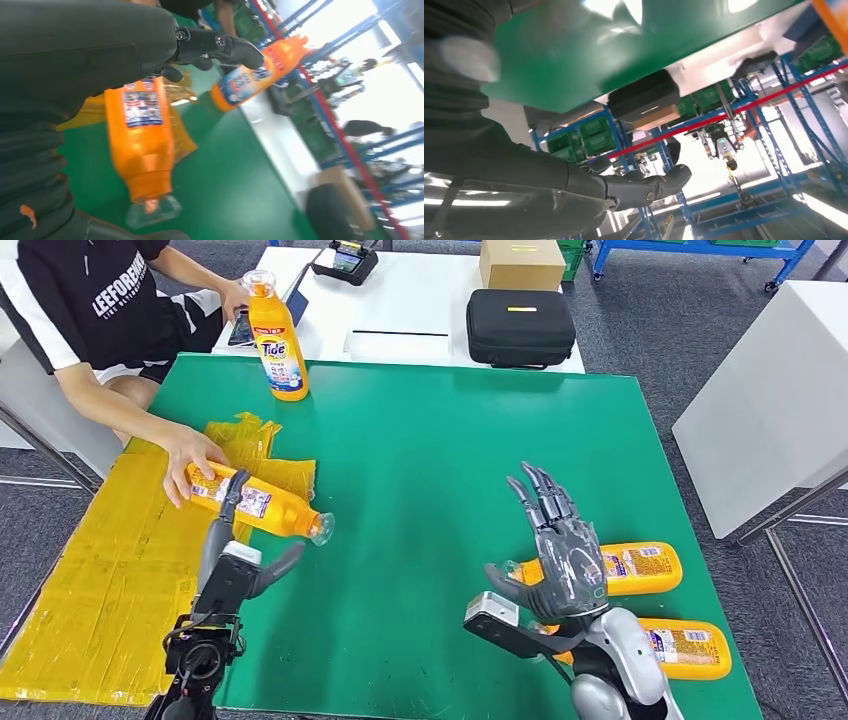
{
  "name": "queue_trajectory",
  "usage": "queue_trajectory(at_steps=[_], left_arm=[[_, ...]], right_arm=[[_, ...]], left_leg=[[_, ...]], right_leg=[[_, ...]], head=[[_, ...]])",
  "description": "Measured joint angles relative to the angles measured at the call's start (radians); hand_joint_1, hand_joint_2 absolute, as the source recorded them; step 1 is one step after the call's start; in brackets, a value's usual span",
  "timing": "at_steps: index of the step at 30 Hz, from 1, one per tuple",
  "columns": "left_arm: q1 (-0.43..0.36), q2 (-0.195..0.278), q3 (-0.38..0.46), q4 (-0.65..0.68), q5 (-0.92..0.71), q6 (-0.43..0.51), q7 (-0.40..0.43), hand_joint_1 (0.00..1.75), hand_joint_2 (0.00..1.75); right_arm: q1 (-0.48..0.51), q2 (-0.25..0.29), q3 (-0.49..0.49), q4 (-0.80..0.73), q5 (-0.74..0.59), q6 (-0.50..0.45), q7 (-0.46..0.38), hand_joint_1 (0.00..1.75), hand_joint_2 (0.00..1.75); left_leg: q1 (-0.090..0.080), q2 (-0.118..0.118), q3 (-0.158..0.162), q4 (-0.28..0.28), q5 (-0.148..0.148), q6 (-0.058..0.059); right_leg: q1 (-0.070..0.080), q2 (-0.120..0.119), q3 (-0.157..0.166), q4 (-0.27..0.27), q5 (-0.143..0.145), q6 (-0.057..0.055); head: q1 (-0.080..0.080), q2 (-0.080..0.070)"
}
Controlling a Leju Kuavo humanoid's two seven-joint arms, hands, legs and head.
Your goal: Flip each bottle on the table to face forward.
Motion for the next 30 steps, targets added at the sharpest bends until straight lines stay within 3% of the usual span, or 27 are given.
queue_trajectory(at_steps=[10, 30], left_arm=[[0.034, -0.002, -0.003, -0.105, 0.1, -0.082, -0.016, 0.0, 1.75], [0.027, -0.007, -0.029, -0.107, 0.113, -0.09, 0.0, 0.0, 1.75]], right_arm=[[0.041, -0.106, -0.117, 0.014, 0.013, 0.091, -0.08, 0.0, 1.75], [0.043, -0.117, -0.197, 0.085, 0.057, 0.12, -0.073, 0.0, 1.75]], left_leg=[[0.0, 0.0, 0.0, 0.0, 0.0, 0.0], [0.0, 0.0, 0.0, 0.0, 0.0, 0.0]], right_leg=[[0.0, 0.0, 0.0, 0.0, 0.0, 0.0], [0.0, 0.0, 0.0, 0.0, 0.0, 0.0]], head=[[0.0, 0.0], [0.0, 0.0]])
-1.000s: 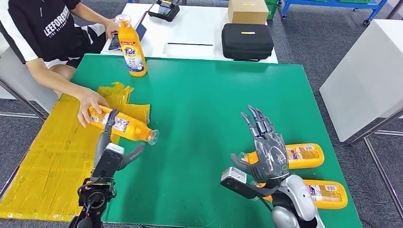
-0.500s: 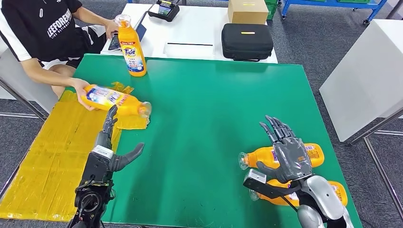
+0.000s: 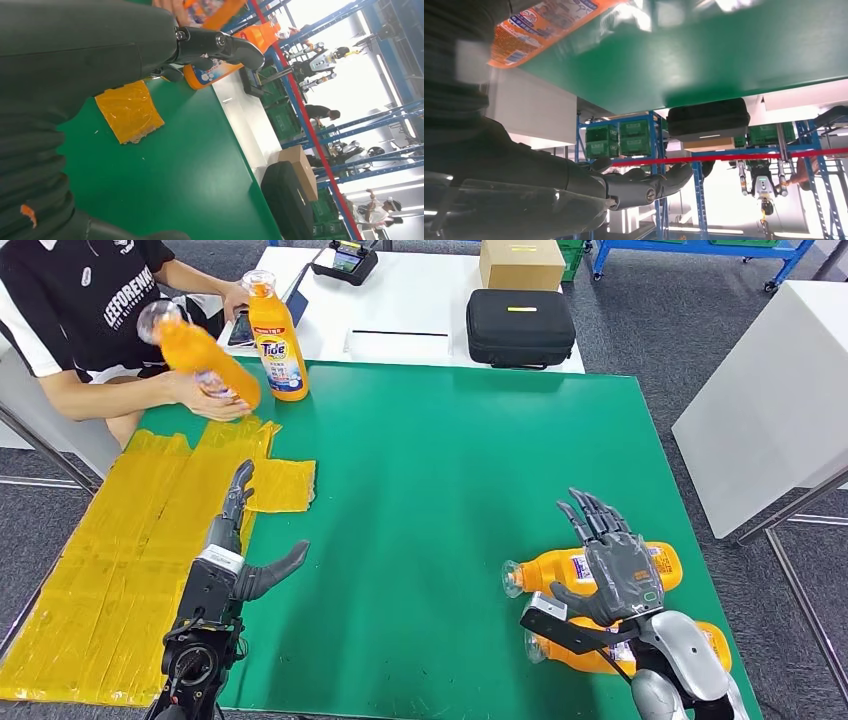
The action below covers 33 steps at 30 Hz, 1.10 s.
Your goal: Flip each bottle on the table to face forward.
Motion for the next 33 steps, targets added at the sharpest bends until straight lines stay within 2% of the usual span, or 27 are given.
queue_trajectory(at_steps=[14, 22, 27, 33], left_arm=[[0.001, 0.0, -0.003, 0.0, 0.002, 0.002, 0.002, 0.0, 1.75], [-0.002, 0.0, -0.01, 0.0, 0.005, 0.012, 0.015, 0.0, 1.75], [-0.002, 0.0, -0.012, 0.004, 0.012, 0.02, 0.018, 0.0, 1.75], [-0.004, 0.0, -0.019, 0.018, 0.013, 0.024, 0.018, 0.0, 1.75]], right_arm=[[0.011, 0.007, -0.019, 0.054, 0.028, 0.028, 0.012, 0.0, 1.75], [-0.015, 0.017, -0.023, 0.138, 0.083, 0.026, 0.037, 0.0, 1.75], [-0.024, 0.024, -0.039, 0.192, 0.151, -0.018, 0.073, 0.0, 1.75], [-0.039, 0.031, -0.077, 0.266, 0.184, -0.047, 0.078, 0.0, 1.75]], left_leg=[[0.0, 0.0, 0.0, 0.0, 0.0, 0.0], [0.0, 0.0, 0.0, 0.0, 0.0, 0.0], [0.0, 0.0, 0.0, 0.0, 0.0, 0.0], [0.0, 0.0, 0.0, 0.0, 0.0, 0.0]], right_leg=[[0.0, 0.0, 0.0, 0.0, 0.0, 0.0], [0.0, 0.0, 0.0, 0.0, 0.0, 0.0], [0.0, 0.0, 0.0, 0.0, 0.0, 0.0], [0.0, 0.0, 0.0, 0.0, 0.0, 0.0]], head=[[0.0, 0.0], [0.0, 0.0], [0.0, 0.0], [0.0, 0.0]])
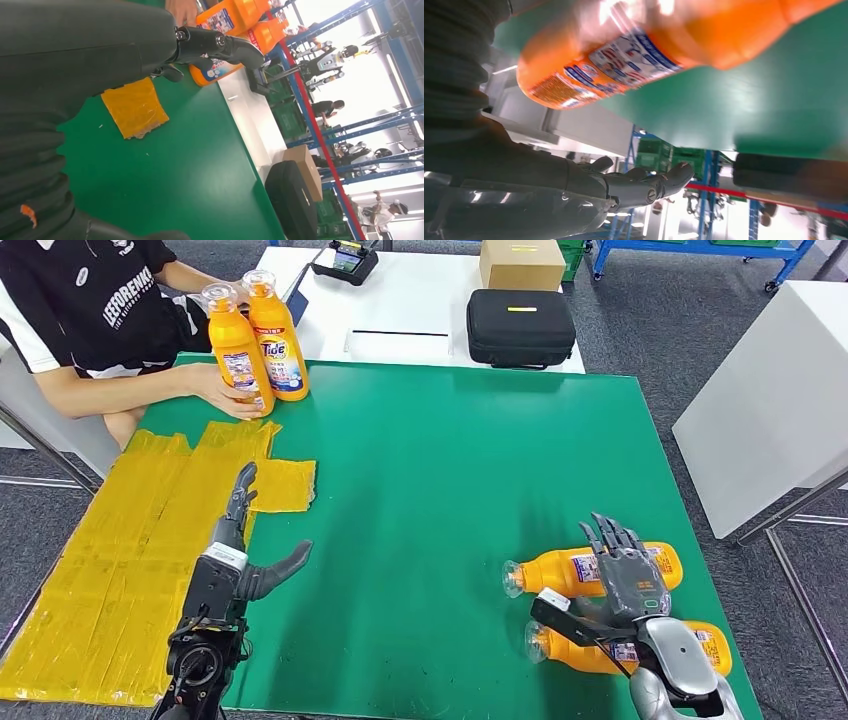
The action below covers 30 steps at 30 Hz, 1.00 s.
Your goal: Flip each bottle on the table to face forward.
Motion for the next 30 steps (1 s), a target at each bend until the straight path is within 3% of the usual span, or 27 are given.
queue_trajectory(at_steps=[30], left_arm=[[-0.01, 0.0, -0.007, 0.018, 0.008, 0.005, 0.004, 0.0, 1.75]], right_arm=[[-0.013, 0.013, -0.047, 0.075, 0.05, -0.003, 0.02, 0.0, 1.75]], left_leg=[[0.0, 0.0, 0.0, 0.0, 0.0, 0.0]], right_leg=[[0.0, 0.0, 0.0, 0.0, 0.0, 0.0]], head=[[0.0, 0.0]])
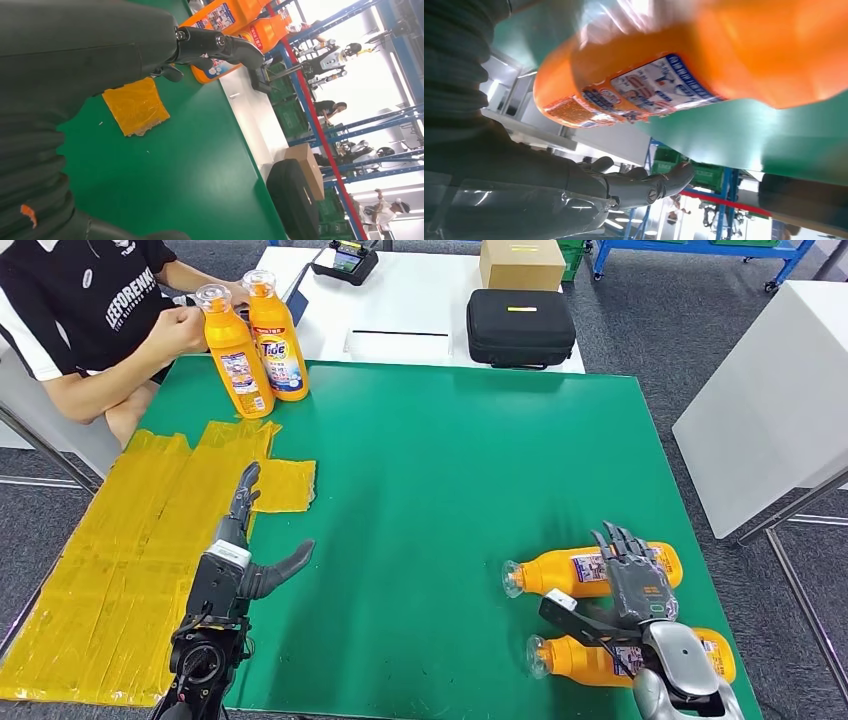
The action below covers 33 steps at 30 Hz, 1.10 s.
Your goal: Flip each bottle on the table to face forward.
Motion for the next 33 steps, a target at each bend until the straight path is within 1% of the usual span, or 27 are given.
queue_trajectory(at_steps=[5, 8, 11, 16, 22, 33], left_arm=[[-0.002, 0.0, -0.002, 0.008, 0.003, 0.001, 0.002, 0.0, 1.75], [-0.005, 0.0, -0.003, 0.016, 0.01, 0.001, 0.007, 0.0, 1.75], [-0.008, -0.002, -0.003, 0.023, 0.02, 0.001, 0.012, 0.0, 1.75], [-0.018, -0.002, -0.003, 0.041, 0.027, 0.001, 0.015, 0.0, 1.75], [-0.028, -0.002, -0.001, 0.061, 0.035, 0.004, 0.017, 0.0, 1.75], [-0.034, -0.004, 0.0, 0.083, 0.042, 0.004, 0.018, 0.0, 1.75]], right_arm=[[-0.007, 0.002, -0.017, 0.012, 0.016, 0.012, 0.004, 0.0, 1.75], [-0.018, 0.004, -0.027, 0.027, 0.042, 0.036, 0.038, 0.0, 1.75], [-0.039, 0.002, -0.036, 0.068, 0.064, 0.046, 0.07, 0.0, 1.75], [-0.097, -0.009, -0.04, 0.153, 0.084, 0.039, 0.096, 0.0, 1.75], [-0.158, -0.023, -0.04, 0.245, 0.091, 0.021, 0.103, 0.0, 1.75], [-0.222, -0.029, -0.04, 0.346, 0.088, 0.018, 0.103, 0.0, 1.75]], left_leg=[[0.0, 0.0, 0.0, 0.0, 0.0, 0.0], [0.0, 0.0, 0.0, 0.0, 0.0, 0.0], [0.0, 0.0, 0.0, 0.0, 0.0, 0.0], [0.0, 0.001, 0.001, 0.0, 0.0, 0.0], [0.0, 0.001, 0.003, 0.0, 0.0, 0.0], [0.0, 0.001, 0.008, 0.0, 0.0, 0.0]], right_leg=[[0.0, 0.0, 0.0, 0.0, 0.0, 0.0], [0.0, 0.0, 0.0, 0.0, 0.0, 0.0], [0.0, 0.0, 0.0, 0.0, 0.0, 0.0], [0.0, 0.0, 0.001, 0.0, 0.0, 0.0], [0.0, 0.0, 0.003, 0.0, 0.0, 0.0], [0.0, 0.0, 0.007, 0.0, 0.0, 0.0]], head=[[0.0, 0.0], [0.0, 0.0], [0.0, 0.0], [0.0, 0.0], [0.0, 0.0], [0.0, 0.0]])
